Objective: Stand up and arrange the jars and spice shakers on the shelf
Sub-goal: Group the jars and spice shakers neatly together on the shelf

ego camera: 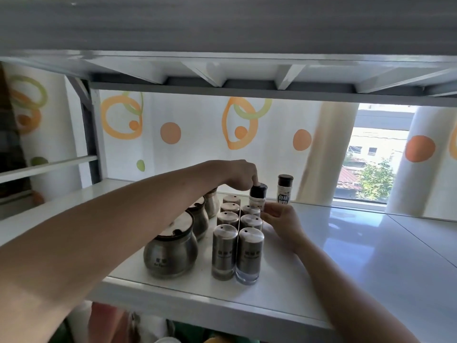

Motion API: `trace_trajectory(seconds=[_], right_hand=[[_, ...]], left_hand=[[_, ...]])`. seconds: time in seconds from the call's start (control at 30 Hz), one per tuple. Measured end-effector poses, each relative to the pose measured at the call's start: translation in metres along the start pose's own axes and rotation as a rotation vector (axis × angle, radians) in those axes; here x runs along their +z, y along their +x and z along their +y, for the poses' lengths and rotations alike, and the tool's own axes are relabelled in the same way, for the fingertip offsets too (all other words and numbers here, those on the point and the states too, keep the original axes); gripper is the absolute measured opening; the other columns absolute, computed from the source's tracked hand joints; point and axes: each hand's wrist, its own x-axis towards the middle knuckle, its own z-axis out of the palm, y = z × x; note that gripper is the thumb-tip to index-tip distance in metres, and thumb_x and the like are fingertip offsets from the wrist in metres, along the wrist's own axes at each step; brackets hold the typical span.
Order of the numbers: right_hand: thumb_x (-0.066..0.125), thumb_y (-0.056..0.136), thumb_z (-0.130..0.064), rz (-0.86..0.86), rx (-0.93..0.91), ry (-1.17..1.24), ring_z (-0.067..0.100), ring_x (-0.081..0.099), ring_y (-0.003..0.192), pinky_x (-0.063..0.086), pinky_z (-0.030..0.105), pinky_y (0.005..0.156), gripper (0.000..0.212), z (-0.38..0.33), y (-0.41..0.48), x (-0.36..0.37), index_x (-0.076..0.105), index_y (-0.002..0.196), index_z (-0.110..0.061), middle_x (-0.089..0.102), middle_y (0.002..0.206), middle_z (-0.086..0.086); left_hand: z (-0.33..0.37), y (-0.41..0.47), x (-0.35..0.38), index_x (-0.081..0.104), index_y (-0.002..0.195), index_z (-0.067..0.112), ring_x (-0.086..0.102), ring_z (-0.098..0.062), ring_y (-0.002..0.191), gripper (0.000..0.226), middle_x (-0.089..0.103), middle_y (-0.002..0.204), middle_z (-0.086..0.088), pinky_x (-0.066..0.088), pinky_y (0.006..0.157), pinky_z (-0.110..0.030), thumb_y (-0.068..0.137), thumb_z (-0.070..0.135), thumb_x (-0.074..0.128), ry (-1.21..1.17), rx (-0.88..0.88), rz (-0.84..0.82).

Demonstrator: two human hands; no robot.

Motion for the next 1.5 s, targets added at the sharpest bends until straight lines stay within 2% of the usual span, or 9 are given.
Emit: trace_trajectory(seconds=[0.1, 0.23, 0.4, 0.63, 0.73, 0.83, 1.03, 1.23, 1.5], right_hand=[[0.064, 0.082, 0.0, -0.022, -0.037, -0.004, -0.013, 0.059, 0.061, 0.045, 0.003, 0.064, 0.021, -0.001, 0.0, 0.003, 0.072, 0.101, -0.005, 0.072, 0.08, -0.003], [0.062, 0.084, 0.0, -0.057, -0.032, -0.039, -0.02, 0.056, 0.063, 0.042, 0.001, 0.063, 0.027, 0.002, 0.0, 0.004, 0.067, 0.11, -0.007, 0.065, 0.063, -0.032], [0.062, 0.084, -0.001, -0.053, -0.043, -0.027, -0.019, 0.058, 0.064, 0.044, 0.002, 0.065, 0.026, 0.0, -0.003, 0.003, 0.067, 0.11, 0.001, 0.069, 0.089, -0.002], [0.063, 0.084, -0.002, -0.066, -0.041, -0.068, -0.018, 0.058, 0.06, 0.043, 0.002, 0.06, 0.028, -0.001, -0.007, 0.002, 0.065, 0.112, -0.001, 0.066, 0.059, -0.026], [0.064, 0.083, -0.002, -0.025, -0.04, -0.075, -0.016, 0.06, 0.061, 0.044, 0.002, 0.063, 0.029, -0.005, -0.009, 0.0, 0.065, 0.112, -0.001, 0.072, 0.082, -0.002], [0.068, 0.082, -0.009, 0.165, 0.031, -0.096, 0.009, 0.067, 0.075, 0.054, 0.024, 0.08, 0.028, -0.001, -0.007, -0.008, 0.068, 0.109, -0.004, 0.073, 0.094, 0.012], [0.07, 0.079, -0.028, 0.489, 0.164, -0.287, 0.021, 0.063, 0.099, 0.045, 0.031, 0.082, 0.053, 0.006, -0.001, -0.033, 0.053, 0.128, -0.019, 0.069, 0.109, 0.002], [0.074, 0.075, -0.031, 0.418, 0.231, -0.331, 0.023, 0.057, 0.115, 0.044, 0.039, 0.094, 0.073, 0.019, 0.02, -0.033, 0.04, 0.139, -0.023, 0.062, 0.125, 0.002], [0.066, 0.081, -0.028, 0.36, 0.232, -0.33, 0.018, 0.06, 0.113, 0.046, 0.035, 0.095, 0.057, 0.03, 0.044, -0.029, 0.048, 0.134, -0.021, 0.064, 0.123, 0.0]], left_hand=[[-0.001, -0.007, -0.001, 0.06, 0.126, 0.01, 0.04, -0.019, 0.091, 0.055, 0.056, 0.107, -0.011, 0.035, 0.079, -0.026, 0.083, -0.008, 0.031, 0.022, -0.012, 0.014], [0.001, -0.016, -0.003, 0.059, 0.128, 0.014, 0.05, -0.025, 0.11, 0.054, 0.059, 0.127, -0.008, 0.035, 0.082, -0.024, 0.086, -0.006, 0.031, 0.024, -0.024, 0.026], [0.004, -0.025, -0.006, 0.057, 0.13, 0.013, 0.047, -0.021, 0.126, 0.052, 0.051, 0.141, -0.006, 0.038, 0.092, -0.023, 0.088, -0.004, 0.032, 0.01, -0.043, 0.052], [0.004, -0.031, -0.008, 0.063, 0.123, 0.011, 0.05, -0.022, 0.124, 0.053, 0.057, 0.135, -0.007, 0.043, 0.1, -0.03, 0.085, -0.007, 0.032, -0.013, -0.036, 0.073], [0.005, -0.03, -0.008, 0.066, 0.119, 0.011, 0.052, -0.021, 0.122, 0.053, 0.06, 0.131, -0.007, 0.044, 0.097, -0.029, 0.082, -0.008, 0.033, -0.04, -0.033, 0.083], [0.002, -0.023, -0.008, 0.069, 0.114, 0.011, 0.056, -0.02, 0.118, 0.05, 0.064, 0.126, -0.006, 0.047, 0.097, -0.032, 0.081, -0.007, 0.036, -0.076, -0.039, 0.13], [-0.002, 0.007, -0.002, 0.045, 0.139, 0.021, 0.034, -0.022, 0.139, 0.057, 0.038, 0.15, -0.004, 0.032, 0.113, -0.037, 0.087, 0.001, 0.037, -0.089, -0.084, 0.161], [0.016, 0.038, -0.001, 0.029, 0.148, 0.019, 0.02, -0.021, 0.145, 0.057, 0.023, 0.157, -0.004, 0.019, 0.115, -0.03, 0.093, 0.002, 0.03, -0.063, -0.064, 0.047], [0.028, 0.079, 0.004, 0.044, 0.14, 0.011, 0.035, -0.027, 0.136, 0.053, 0.041, 0.147, -0.012, 0.029, 0.113, -0.036, 0.091, -0.003, 0.028, -0.039, 0.015, -0.038]])
